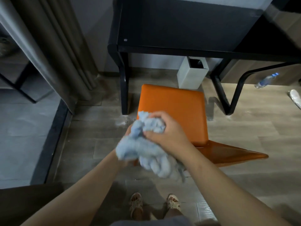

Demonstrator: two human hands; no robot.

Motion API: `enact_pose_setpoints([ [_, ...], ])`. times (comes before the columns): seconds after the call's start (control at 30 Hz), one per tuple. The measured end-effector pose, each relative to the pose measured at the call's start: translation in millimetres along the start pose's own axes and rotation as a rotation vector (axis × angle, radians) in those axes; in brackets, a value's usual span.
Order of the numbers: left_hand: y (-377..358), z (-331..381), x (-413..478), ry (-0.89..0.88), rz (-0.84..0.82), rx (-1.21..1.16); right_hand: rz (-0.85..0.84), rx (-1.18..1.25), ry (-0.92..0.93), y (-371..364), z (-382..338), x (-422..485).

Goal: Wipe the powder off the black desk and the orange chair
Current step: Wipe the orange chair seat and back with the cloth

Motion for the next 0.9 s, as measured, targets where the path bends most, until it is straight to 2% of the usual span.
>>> enact_pose_setpoints([
  [0.03, -14.9, 5.9, -4.1, -0.024, -0.419, -0.129, 0.045, 0.093, -0.019, 2.8, -6.1, 7.5],
  [0.07, -14.7, 16.8, -1.8, -0.187, -0.406, 0.118, 0.103, 0.17, -0.041, 8.0, -10.0, 14.6],
  [0.1, -16.3, 11.9, -8.0, -0.243, -0.526, 0.577, 0.156, 0.233, -0.079, 12.4, -11.3, 19.9],
  [0.13, -20.0, -2.0, -11.8, 0.1, -0.625, 0.699, 0.174, 0.32, -0.129, 15.7, -11.3, 24.7],
  [0.17, -13.6, -10.9, -4.4, 0.2, -0.561, 0.808, 0.135, 0.467, -0.197, 15.3, -10.4, 30.1],
  [0.2, -11.6, -8.7, 2.7, 0.193, -0.559, 0.824, 0.029, 0.68, -0.281, 10.2, -9.8, 34.6],
  [0.27, -26.1, -11.9, 10.8, 0.179, -0.669, 0.916, -0.154, 1.069, -0.439, -1.7, -12.0, 39.6],
  [0.33, -38.6, -13.2, 20.6, 0.183, -0.671, 1.093, -0.178, 1.218, -0.477, -1.6, -7.4, 50.6],
  [0.4, -47.5, -7.3, 37.4, 0.126, -0.581, 1.296, -0.29, 1.308, -0.45, 1.0, -3.4, 64.5],
  [0.47, -48.2, -1.9, 59.7, 0.008, -0.451, 1.456, -0.236, 1.175, -0.479, 4.8, 6.5, 85.5],
  [0.57, -44.8, 1.0, 101.5, -0.194, -0.273, 1.812, -0.009, 0.715, -0.638, 12.4, 39.5, 120.4],
  [0.6, -41.0, -0.9, 114.0, -0.18, -0.264, 1.955, 0.011, 0.6, -0.683, 12.8, 51.6, 131.8],
  [0.7, -15.2, -19.2, 151.5, 0.108, -0.298, 2.272, -0.032, 0.336, -0.793, 10.0, 86.0, 166.0],
  [0.77, 9.2, -39.1, 171.8, 0.339, -0.262, 2.377, -0.048, 0.192, -0.796, 4.3, 108.4, 191.2],
  [0.83, 37.6, -60.1, 186.0, 0.526, -0.22, 2.426, -0.074, 0.057, -0.781, -2.7, 125.2, 211.3],
  [0.9, 70.8, -83.6, 192.4, 0.712, -0.182, 2.334, -0.107, -0.002, -0.778, -11.4, 142.3, 227.4],
])
Point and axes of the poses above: each hand's wrist, its own x-axis towards the middle knuckle, its own y-axis out of the back of the hand, z = x × y, the point moved 2 cm from there along x, towards the middle knuckle, and after that the axes turned 7 degrees about -y, right-handed, at the moved point
